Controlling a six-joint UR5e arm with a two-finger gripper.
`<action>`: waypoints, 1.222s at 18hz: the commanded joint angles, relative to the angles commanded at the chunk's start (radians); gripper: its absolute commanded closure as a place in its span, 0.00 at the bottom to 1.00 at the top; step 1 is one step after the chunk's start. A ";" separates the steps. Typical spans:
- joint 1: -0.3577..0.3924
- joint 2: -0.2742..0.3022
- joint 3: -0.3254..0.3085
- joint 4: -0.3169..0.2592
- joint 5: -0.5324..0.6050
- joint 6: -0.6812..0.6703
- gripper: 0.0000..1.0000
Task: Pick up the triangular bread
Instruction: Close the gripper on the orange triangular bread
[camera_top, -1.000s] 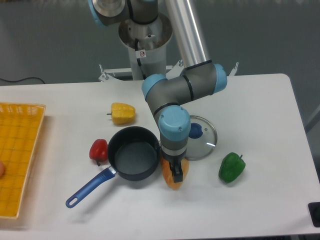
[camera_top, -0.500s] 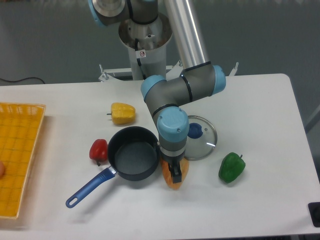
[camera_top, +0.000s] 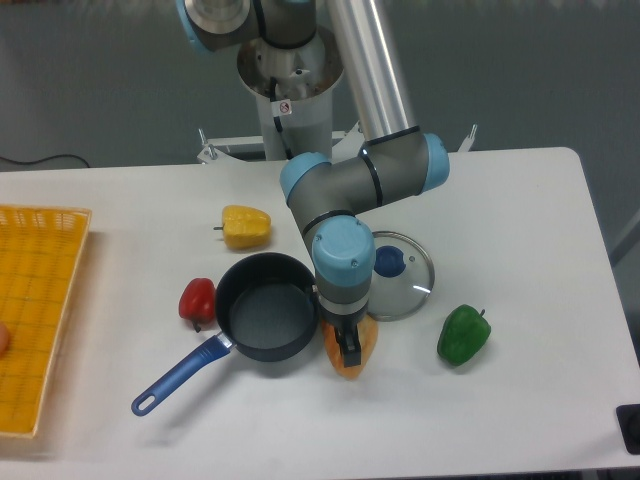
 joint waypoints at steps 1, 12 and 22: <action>0.000 0.000 -0.003 0.000 0.002 0.000 0.19; -0.002 -0.002 0.003 -0.003 0.003 -0.008 0.51; 0.000 -0.005 0.025 -0.014 0.005 -0.009 0.61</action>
